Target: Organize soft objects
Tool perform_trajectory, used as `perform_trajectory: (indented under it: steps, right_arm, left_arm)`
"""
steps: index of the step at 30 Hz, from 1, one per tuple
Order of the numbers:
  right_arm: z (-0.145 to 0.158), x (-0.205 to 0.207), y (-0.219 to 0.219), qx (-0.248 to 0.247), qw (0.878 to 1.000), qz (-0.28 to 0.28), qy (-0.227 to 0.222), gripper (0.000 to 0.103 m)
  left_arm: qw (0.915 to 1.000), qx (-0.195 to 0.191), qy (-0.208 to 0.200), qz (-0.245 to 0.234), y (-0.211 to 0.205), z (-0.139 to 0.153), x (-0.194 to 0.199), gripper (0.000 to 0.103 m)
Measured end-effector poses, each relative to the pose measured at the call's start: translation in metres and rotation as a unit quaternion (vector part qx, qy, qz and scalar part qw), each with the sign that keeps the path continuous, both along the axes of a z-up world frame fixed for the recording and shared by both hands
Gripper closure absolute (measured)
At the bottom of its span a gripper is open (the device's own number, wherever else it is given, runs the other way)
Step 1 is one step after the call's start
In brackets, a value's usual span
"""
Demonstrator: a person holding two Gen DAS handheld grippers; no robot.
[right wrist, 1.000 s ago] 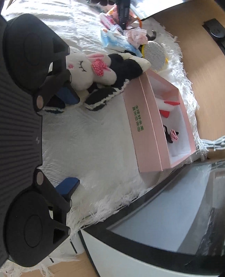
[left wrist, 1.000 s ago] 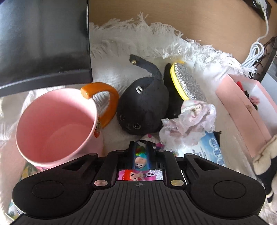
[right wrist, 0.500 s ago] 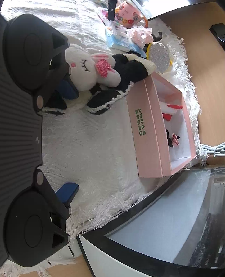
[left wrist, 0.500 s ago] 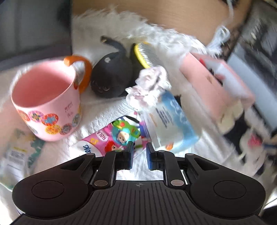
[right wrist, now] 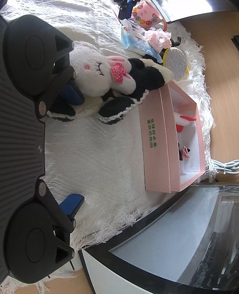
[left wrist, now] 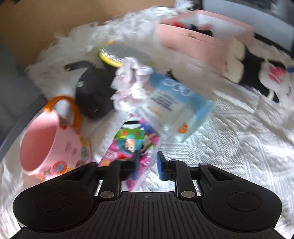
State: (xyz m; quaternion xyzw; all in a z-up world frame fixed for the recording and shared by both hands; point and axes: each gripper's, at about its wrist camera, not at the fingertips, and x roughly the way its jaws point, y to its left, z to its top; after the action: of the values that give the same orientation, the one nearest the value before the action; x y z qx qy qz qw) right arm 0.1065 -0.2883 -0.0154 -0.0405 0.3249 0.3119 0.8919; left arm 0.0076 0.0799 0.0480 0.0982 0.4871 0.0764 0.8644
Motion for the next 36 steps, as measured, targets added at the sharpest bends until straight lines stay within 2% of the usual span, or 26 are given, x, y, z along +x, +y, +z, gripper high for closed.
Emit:
perform_trajectory:
  steps: [1,2,3,4,6,9,13,15,19,23,29,32,34,36]
  right_arm:
    - [0.000,0.000,0.000,0.000,1.000,0.001,-0.001,0.000]
    - [0.000,0.000,0.000,0.000,1.000,0.002,-0.002,0.000]
    - [-0.001,-0.001,-0.001,0.001,1.000,0.003,-0.004,0.000]
    - [-0.001,-0.001,-0.001,0.001,1.000,0.003,-0.005,0.000]
    - [-0.002,-0.002,0.000,0.001,1.000,0.002,-0.008,0.000]
    - [-0.002,-0.003,-0.001,0.002,1.000,0.002,-0.009,0.000]
    - [-0.002,-0.004,-0.001,0.001,1.000,0.002,-0.012,0.000]
    - [-0.002,-0.004,-0.002,0.001,1.000,0.002,-0.013,0.000]
    - [-0.002,-0.006,-0.003,0.005,1.000,-0.001,-0.014,0.000]
    - [0.001,-0.002,-0.002,-0.004,1.000,0.002,-0.001,0.000]
    - [0.002,0.000,-0.002,-0.011,1.000,0.025,-0.003,0.000]
    - [0.003,0.000,0.000,-0.014,0.999,0.029,-0.004,0.000]
    - [0.005,0.003,0.002,-0.019,0.999,0.033,0.002,0.006]
    - [0.010,0.006,0.002,-0.020,0.999,0.038,0.012,0.007]
  left_arm:
    - [0.9999,-0.015,0.005,-0.003,-0.001,0.000,0.003,0.052]
    - [0.9993,-0.035,0.011,-0.007,-0.002,0.001,0.006,0.033]
    - [0.9987,-0.046,0.014,-0.018,-0.005,0.000,0.008,0.023]
    - [0.9986,-0.040,0.013,-0.031,-0.008,0.000,0.009,0.023]
    - [0.9990,-0.005,0.003,-0.044,-0.010,0.002,0.009,0.030]
    - [0.9990,0.037,-0.014,-0.020,0.003,0.003,0.012,0.032]
    - [0.9986,0.047,0.019,-0.015,0.021,-0.003,0.020,0.030]
    - [0.9992,0.035,0.015,-0.014,0.028,-0.003,0.023,0.027]
    - [0.9987,-0.045,0.016,0.020,0.050,-0.001,0.027,0.035]
    - [0.9944,-0.085,0.026,0.057,0.060,0.000,0.026,0.035]
    - [0.9915,-0.106,-0.004,0.075,0.069,-0.005,0.015,0.035]
    - [0.9912,-0.099,-0.014,0.086,0.065,-0.004,0.008,0.039]
    - [0.9900,-0.091,-0.022,0.105,0.057,-0.002,0.001,0.042]
    - [0.9871,-0.093,-0.034,0.126,0.047,0.002,-0.008,0.046]
